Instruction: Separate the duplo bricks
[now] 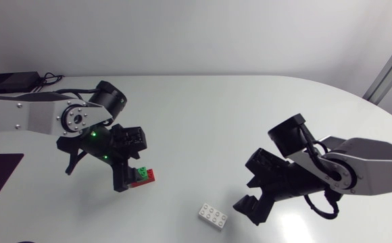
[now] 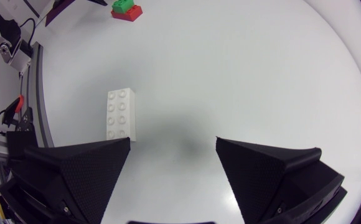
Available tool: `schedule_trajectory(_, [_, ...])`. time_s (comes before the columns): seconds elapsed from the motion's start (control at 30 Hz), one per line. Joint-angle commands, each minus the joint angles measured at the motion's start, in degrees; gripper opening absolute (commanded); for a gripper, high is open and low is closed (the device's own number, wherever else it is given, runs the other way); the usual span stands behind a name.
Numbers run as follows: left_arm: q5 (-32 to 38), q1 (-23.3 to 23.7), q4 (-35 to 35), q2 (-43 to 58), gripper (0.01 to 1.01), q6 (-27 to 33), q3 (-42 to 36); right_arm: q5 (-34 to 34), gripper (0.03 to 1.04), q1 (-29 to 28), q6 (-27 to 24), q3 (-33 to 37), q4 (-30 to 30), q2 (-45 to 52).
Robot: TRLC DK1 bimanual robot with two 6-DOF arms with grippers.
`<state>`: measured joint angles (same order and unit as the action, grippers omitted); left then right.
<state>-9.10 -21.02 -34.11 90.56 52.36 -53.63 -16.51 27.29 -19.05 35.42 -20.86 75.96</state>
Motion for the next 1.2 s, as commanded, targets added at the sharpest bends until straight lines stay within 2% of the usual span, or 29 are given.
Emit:
schedule_trajectory(0.0, [-0.74, -0.17, -0.61, 2.86, 0.787, -1.82, -1.66, -0.45, 0.99, -0.39, -0.02, 1.41, -0.85, 1.12])
schedule_trajectory(0.5, [-1.27, 0.1, -0.08, 8.66, 0.589, -1.29, -1.57, -0.71, 0.99, -0.39, -0.02, 1.93, -1.11, 1.38])
schedule_trajectory(0.6, [-1.27, 0.19, 0.89, 8.84, 0.441, -1.38, -1.48, -0.63, 0.99, -0.39, -0.02, 1.76, -1.11, 1.38])
schedule_trajectory(0.67, [-1.79, 0.36, 1.06, 8.84, 0.285, -1.47, -1.75, -0.71, 0.99, -0.39, -0.02, 1.67, -1.02, 1.38])
schedule_trajectory(0.97, [-2.32, 0.1, 1.76, 8.58, 0.267, -0.85, -1.04, -1.15, 0.99, 0.05, -0.55, 1.58, -0.93, 1.2])
schedule_trajectory(1.17, [-5.22, -0.34, 2.12, 3.13, 0.259, 0.11, -0.08, -9.59, 0.99, -0.48, -3.45, 2.64, -1.55, -1.61])
